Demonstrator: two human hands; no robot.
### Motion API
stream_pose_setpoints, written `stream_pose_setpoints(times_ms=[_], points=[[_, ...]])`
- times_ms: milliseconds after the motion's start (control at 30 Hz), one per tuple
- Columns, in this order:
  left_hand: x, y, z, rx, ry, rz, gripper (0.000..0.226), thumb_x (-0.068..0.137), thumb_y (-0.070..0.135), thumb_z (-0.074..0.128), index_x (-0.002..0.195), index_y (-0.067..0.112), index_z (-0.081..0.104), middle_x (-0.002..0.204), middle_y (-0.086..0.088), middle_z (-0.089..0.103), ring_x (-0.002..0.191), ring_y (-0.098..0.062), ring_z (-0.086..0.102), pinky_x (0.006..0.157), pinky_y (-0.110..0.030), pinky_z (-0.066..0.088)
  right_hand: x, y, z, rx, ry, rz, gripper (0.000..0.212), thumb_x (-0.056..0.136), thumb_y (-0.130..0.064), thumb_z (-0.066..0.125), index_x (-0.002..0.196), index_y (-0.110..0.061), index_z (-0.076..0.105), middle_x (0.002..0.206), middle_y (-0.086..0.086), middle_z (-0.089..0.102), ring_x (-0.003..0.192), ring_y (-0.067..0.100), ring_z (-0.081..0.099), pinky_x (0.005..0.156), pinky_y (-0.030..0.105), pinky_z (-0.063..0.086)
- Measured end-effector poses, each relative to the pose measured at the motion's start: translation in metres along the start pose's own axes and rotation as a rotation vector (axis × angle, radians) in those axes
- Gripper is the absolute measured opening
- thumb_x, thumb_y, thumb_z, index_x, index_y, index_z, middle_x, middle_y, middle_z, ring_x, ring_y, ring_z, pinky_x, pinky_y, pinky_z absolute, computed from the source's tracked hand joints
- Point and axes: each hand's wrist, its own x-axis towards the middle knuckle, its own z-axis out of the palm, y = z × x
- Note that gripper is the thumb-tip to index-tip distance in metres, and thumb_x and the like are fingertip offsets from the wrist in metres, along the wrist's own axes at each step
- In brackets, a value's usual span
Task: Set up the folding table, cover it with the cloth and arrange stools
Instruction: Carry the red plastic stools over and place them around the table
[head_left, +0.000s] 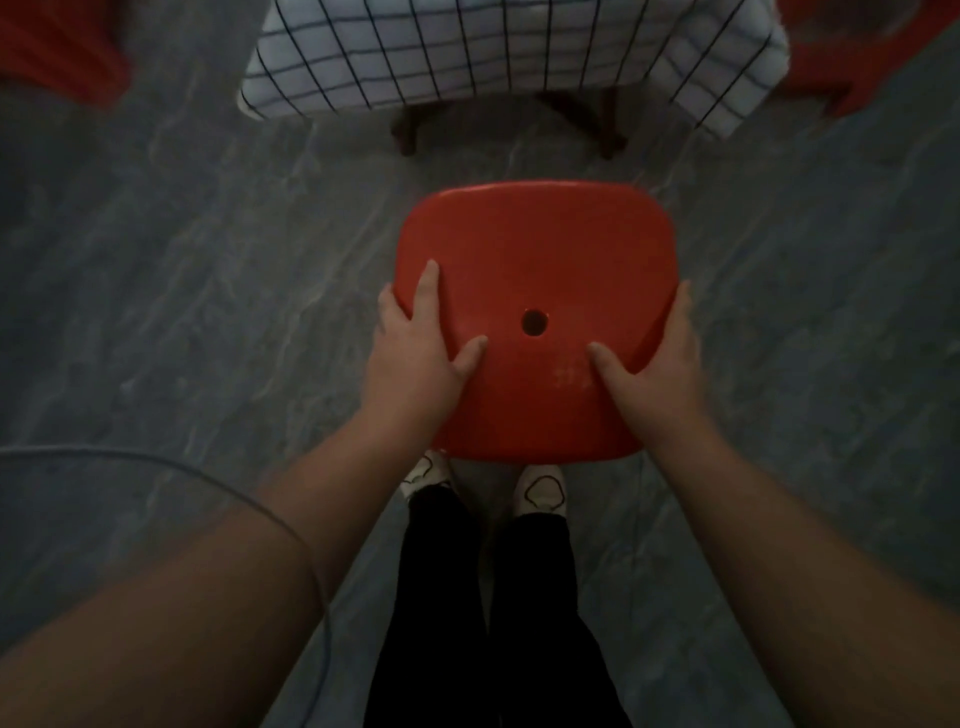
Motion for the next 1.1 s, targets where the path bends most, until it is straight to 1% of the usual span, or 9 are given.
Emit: stream_pose_setpoints(times_ms=[100, 233, 300, 367, 467, 533, 800, 933, 1100], points=[[0.004, 0.000, -0.004, 0.012, -0.018, -0.008, 0.092, 0.086, 0.053, 0.066, 0.154, 0.040, 0.006, 0.158, -0.012, 0.014, 0.138, -0.034, 0.038, 0.109, -0.049, 0.041, 0.002, -0.003, -0.002, -0.034, -0.034, 0.005, 0.112, 0.082, -0.048, 0.074, 0.159, -0.026, -0.004, 0.161, 0.009, 0.021, 0.145, 0.025, 0.031, 0.114, 0.036, 0.027], [0.005, 0.015, -0.021, 0.080, -0.161, -0.100, 0.093, 0.088, 0.050, 0.065, 0.154, 0.042, 0.000, 0.163, -0.013, 0.003, 0.140, -0.040, 0.035, 0.108, -0.055, 0.040, 0.004, -0.025, -0.018, -0.152, -0.129, 0.087, 0.113, 0.083, -0.047, 0.073, 0.158, -0.023, -0.007, 0.159, 0.016, 0.025, 0.142, 0.033, 0.036, 0.114, 0.043, 0.032], [0.001, 0.028, -0.041, 0.180, -0.233, -0.114, 0.088, 0.091, 0.044, 0.061, 0.157, 0.036, 0.003, 0.165, -0.012, -0.003, 0.144, -0.040, 0.029, 0.110, -0.054, 0.037, -0.001, -0.046, -0.032, -0.267, -0.165, 0.117, 0.102, 0.088, -0.046, 0.066, 0.159, -0.017, -0.001, 0.155, 0.020, 0.030, 0.139, 0.037, 0.038, 0.112, 0.046, 0.034], [-0.011, 0.043, -0.073, 0.241, -0.241, -0.078, 0.079, 0.093, 0.038, 0.056, 0.158, 0.028, 0.011, 0.165, -0.014, 0.005, 0.143, -0.039, 0.030, 0.110, -0.052, 0.036, -0.014, -0.075, -0.053, -0.346, -0.196, 0.089, 0.086, 0.091, -0.041, 0.059, 0.158, -0.015, 0.013, 0.151, 0.020, 0.035, 0.137, 0.039, 0.040, 0.111, 0.047, 0.036], [-0.044, 0.070, -0.138, 0.242, -0.189, -0.008, 0.071, 0.091, 0.031, 0.051, 0.156, 0.021, 0.021, 0.156, -0.015, 0.030, 0.136, -0.037, 0.039, 0.106, -0.053, 0.041, -0.049, -0.127, -0.099, -0.343, -0.209, -0.005, 0.066, 0.084, -0.036, 0.052, 0.146, -0.018, 0.038, 0.135, 0.015, 0.054, 0.123, 0.037, 0.053, 0.103, 0.048, 0.045], [-0.075, 0.091, -0.187, 0.234, -0.137, 0.024, 0.067, 0.092, 0.028, 0.049, 0.154, 0.018, 0.026, 0.152, -0.012, 0.037, 0.133, -0.034, 0.042, 0.105, -0.051, 0.042, -0.081, -0.162, -0.135, -0.335, -0.190, -0.073, 0.059, 0.078, -0.036, 0.047, 0.135, -0.024, 0.045, 0.125, 0.009, 0.060, 0.114, 0.034, 0.057, 0.097, 0.047, 0.049], [-0.221, 0.152, -0.334, 0.141, 0.054, 0.098, 0.066, 0.093, 0.032, 0.053, 0.154, 0.019, 0.029, 0.153, -0.009, 0.042, 0.138, -0.029, 0.040, 0.111, -0.047, 0.039, -0.241, -0.274, -0.264, -0.441, -0.109, -0.403, 0.063, 0.092, -0.030, 0.050, 0.153, -0.022, 0.033, 0.150, 0.003, 0.043, 0.138, 0.024, 0.039, 0.108, 0.046, 0.041], [-0.276, 0.155, -0.364, 0.188, 0.166, 0.152, 0.064, 0.093, 0.035, 0.053, 0.152, 0.021, 0.033, 0.152, -0.003, 0.044, 0.139, -0.024, 0.039, 0.112, -0.044, 0.037, -0.291, -0.296, -0.291, -0.395, 0.001, -0.632, 0.061, 0.090, -0.028, 0.050, 0.149, -0.020, 0.040, 0.146, 0.001, 0.048, 0.136, 0.019, 0.040, 0.111, 0.043, 0.039], [-0.317, 0.136, -0.392, 0.251, 0.323, 0.119, 0.058, 0.093, 0.035, 0.054, 0.147, 0.019, 0.039, 0.148, -0.004, 0.047, 0.137, -0.025, 0.039, 0.113, -0.040, 0.034, -0.321, -0.322, -0.291, -0.430, 0.050, -0.860, 0.058, 0.089, -0.027, 0.053, 0.145, -0.017, 0.045, 0.140, 0.001, 0.053, 0.132, 0.020, 0.044, 0.109, 0.044, 0.041]])
